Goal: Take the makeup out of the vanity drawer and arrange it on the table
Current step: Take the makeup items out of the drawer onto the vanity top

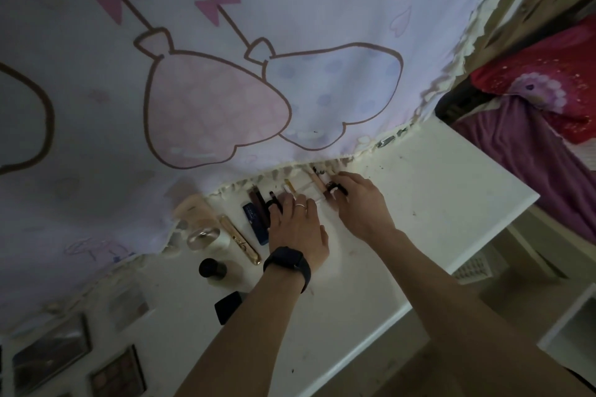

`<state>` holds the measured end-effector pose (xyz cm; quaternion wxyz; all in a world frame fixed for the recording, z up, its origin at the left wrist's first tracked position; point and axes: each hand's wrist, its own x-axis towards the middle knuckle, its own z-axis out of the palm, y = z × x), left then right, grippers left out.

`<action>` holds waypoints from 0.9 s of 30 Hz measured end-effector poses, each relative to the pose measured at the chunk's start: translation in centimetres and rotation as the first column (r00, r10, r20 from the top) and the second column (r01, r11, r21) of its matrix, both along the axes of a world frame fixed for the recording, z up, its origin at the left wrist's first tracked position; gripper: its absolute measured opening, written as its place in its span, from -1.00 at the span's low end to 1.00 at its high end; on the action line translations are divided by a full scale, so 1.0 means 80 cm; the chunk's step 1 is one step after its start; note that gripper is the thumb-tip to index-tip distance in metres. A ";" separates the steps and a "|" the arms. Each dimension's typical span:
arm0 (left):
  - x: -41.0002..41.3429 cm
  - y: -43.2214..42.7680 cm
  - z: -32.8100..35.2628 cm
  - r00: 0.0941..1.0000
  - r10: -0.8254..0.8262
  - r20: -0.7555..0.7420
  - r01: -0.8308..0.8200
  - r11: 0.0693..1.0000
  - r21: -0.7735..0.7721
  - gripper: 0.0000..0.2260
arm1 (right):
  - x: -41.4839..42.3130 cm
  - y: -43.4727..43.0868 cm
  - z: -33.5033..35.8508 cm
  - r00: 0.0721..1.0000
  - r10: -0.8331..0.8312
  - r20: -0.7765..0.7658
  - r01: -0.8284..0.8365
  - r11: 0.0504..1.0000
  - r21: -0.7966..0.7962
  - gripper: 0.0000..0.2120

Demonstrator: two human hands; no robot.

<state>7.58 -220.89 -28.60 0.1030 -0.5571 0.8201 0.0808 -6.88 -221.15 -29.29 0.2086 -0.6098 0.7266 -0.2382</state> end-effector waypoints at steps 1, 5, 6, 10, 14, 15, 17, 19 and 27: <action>0.000 0.001 -0.001 1.000 0.004 -0.004 -0.004 1.000 -0.004 -0.48 | -0.003 0.006 0.002 1.000 -0.009 0.011 0.009 1.000 -0.019 -0.71; -0.004 0.014 -0.001 0.997 0.017 -0.072 -0.017 1.000 0.000 -0.46 | -0.021 0.055 0.009 0.997 -0.068 0.048 0.069 0.997 -0.031 -0.70; -0.008 0.021 -0.001 0.996 0.010 -0.094 -0.010 1.000 -0.004 -0.46 | -0.026 0.073 0.010 0.995 -0.086 0.057 0.088 0.996 -0.034 -0.71; -0.031 0.062 0.000 0.976 -0.047 -0.213 0.048 0.999 -0.001 -0.46 | -0.048 0.172 0.007 0.979 -0.186 0.084 0.192 0.979 -0.068 -0.78; -0.071 0.126 0.002 0.907 -0.128 -0.401 0.127 0.991 -0.027 -0.50 | -0.078 0.279 -0.020 0.962 -0.272 -0.003 0.270 0.958 -0.098 -0.77; -0.082 0.145 0.000 0.881 -0.175 -0.440 0.169 0.984 -0.052 -0.51 | -0.089 0.303 -0.030 0.956 -0.290 -0.041 0.286 0.954 -0.084 -0.77; -0.100 0.185 -0.010 0.805 -0.294 -0.515 0.284 0.954 -0.101 -0.54 | -0.111 0.345 -0.047 0.944 -0.303 -0.129 0.299 0.953 -0.054 -0.82; -0.116 0.221 -0.026 0.742 -0.387 -0.548 0.411 0.908 -0.085 -0.56 | -0.131 0.375 -0.057 0.931 -0.287 -0.228 0.297 0.955 0.011 -0.76; -0.200 0.242 -0.119 0.885 -0.414 -0.215 0.463 0.838 0.290 -0.36 | -0.181 0.423 -0.098 0.927 -0.188 -0.324 0.256 0.949 0.182 -0.58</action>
